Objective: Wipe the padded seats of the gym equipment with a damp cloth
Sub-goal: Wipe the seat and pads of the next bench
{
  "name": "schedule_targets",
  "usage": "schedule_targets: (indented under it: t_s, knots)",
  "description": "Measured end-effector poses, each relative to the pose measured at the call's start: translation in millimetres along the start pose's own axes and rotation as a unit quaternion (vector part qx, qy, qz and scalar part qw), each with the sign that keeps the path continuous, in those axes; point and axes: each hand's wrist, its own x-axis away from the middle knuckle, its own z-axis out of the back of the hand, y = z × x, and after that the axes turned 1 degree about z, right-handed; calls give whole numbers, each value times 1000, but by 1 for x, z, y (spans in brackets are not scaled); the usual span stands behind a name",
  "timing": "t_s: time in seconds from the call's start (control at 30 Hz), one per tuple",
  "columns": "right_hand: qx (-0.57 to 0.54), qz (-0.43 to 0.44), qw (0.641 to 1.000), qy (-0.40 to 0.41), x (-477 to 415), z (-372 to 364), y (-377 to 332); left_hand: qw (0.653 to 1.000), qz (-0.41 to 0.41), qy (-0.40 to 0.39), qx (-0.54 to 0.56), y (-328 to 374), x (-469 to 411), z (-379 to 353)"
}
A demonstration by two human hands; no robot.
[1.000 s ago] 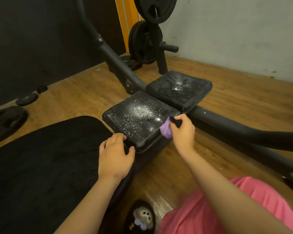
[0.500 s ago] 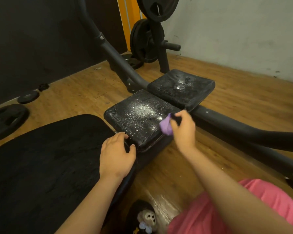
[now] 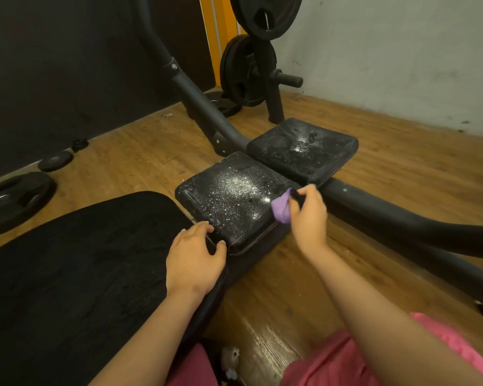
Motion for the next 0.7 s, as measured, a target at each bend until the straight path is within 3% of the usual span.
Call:
schedule_targets:
  t_s: [0.23, 0.47, 0.6, 0.7]
  knots:
    - [-21, -145, 988, 48, -44, 6, 12, 1000, 11, -7, -8, 0, -1, 0]
    - [-81, -125, 989, 14, 31, -10, 11, 1000, 1, -10, 0, -1, -1, 2]
    - [-51, -174, 982, 49, -12, -2, 20, 1000, -4, -8, 3, -1, 0, 2]
    - [-45, -209, 977, 20, -38, 5, 30, 1000, -4, -4, 6, 1, 0, 4]
